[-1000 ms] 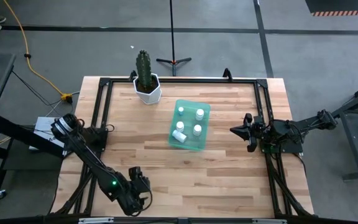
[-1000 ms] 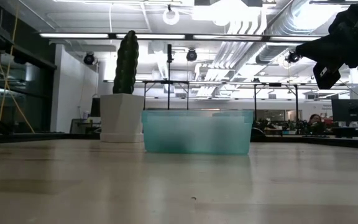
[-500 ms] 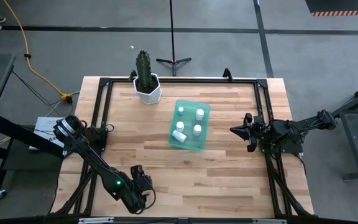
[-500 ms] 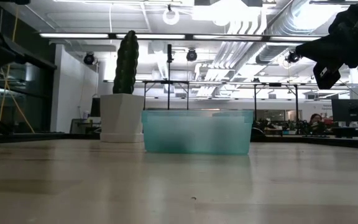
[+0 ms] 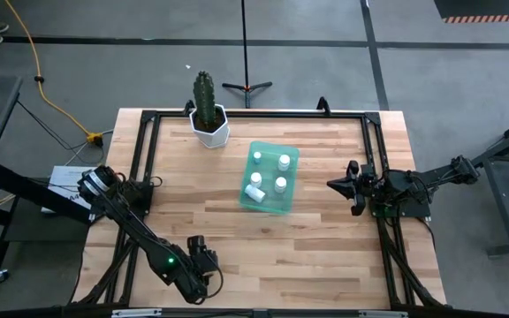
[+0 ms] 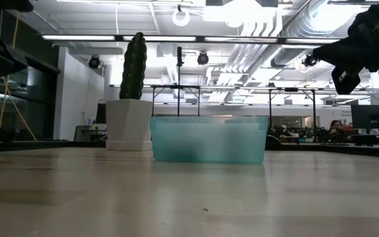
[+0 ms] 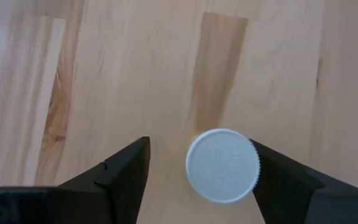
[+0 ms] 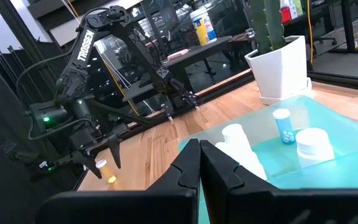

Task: Pick and place pill bottles into a basket
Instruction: Put the yellow pill bottle into the blue bin

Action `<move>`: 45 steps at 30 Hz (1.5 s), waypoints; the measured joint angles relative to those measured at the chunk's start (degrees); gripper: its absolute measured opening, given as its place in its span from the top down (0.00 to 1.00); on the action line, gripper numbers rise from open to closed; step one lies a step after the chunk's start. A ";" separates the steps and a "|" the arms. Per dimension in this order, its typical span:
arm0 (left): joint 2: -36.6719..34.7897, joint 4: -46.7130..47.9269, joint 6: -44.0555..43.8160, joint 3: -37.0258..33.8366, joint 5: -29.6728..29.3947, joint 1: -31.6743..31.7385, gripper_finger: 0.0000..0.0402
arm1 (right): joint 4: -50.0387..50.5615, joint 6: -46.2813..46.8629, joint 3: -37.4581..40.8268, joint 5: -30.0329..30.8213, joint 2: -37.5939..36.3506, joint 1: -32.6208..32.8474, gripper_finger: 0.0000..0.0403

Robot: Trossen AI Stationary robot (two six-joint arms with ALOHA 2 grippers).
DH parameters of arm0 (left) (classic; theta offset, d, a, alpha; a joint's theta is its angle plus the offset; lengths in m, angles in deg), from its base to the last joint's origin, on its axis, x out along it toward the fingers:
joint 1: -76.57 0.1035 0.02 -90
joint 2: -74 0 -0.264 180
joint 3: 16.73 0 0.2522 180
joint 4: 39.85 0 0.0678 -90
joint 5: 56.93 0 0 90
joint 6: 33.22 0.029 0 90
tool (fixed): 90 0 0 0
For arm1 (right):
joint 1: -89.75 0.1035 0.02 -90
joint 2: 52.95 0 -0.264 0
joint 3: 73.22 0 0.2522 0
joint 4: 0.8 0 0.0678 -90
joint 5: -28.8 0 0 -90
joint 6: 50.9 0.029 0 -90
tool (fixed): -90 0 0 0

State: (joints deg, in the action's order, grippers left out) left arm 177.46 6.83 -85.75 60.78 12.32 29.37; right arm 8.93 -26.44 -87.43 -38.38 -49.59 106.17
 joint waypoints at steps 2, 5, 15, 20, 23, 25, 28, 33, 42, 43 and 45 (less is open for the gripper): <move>0.00 -0.02 0.04 0.00 0.16 0.00 0.31 | 0.00 0.03 0.00 0.02 0.00 -0.01 1.00; 0.00 -0.03 0.42 0.00 0.26 0.00 0.34 | 0.00 0.08 0.00 0.01 0.00 0.00 1.00; 0.00 -0.06 0.42 0.00 0.25 0.00 0.48 | 0.00 0.12 -0.01 0.01 0.02 0.01 1.00; 0.00 -0.06 0.42 0.00 0.23 0.00 0.55 | 0.00 0.14 -0.02 0.01 0.02 0.01 1.00; 0.00 0.05 0.42 0.12 0.02 0.00 0.60 | 0.00 0.14 0.00 0.01 0.02 0.00 1.00; 0.00 0.50 0.59 0.84 0.00 0.00 0.63 | 0.00 0.14 0.00 0.01 0.02 -0.01 1.00; 0.00 1.89 2.29 2.95 -0.40 0.37 0.66 | -0.01 0.14 0.00 0.01 0.02 -0.01 1.00; -0.02 9.48 5.64 7.87 -0.55 2.88 0.65 | 0.00 0.14 0.00 -0.01 0.02 0.01 1.00; -0.11 21.51 21.22 16.40 -0.60 11.80 0.65 | -0.02 0.14 0.00 -0.01 0.04 -0.01 1.00; -0.11 22.20 23.24 16.81 -0.60 13.00 0.66 | -0.02 0.15 -0.01 -0.01 0.04 0.01 1.00; -0.11 23.23 26.66 17.59 -0.81 15.48 0.67 | -0.02 0.20 0.00 0.00 0.04 -0.01 1.00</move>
State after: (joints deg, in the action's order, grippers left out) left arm 177.35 30.06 -59.08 78.37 11.51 44.85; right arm 8.91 -26.24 -87.43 -38.38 -49.55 106.16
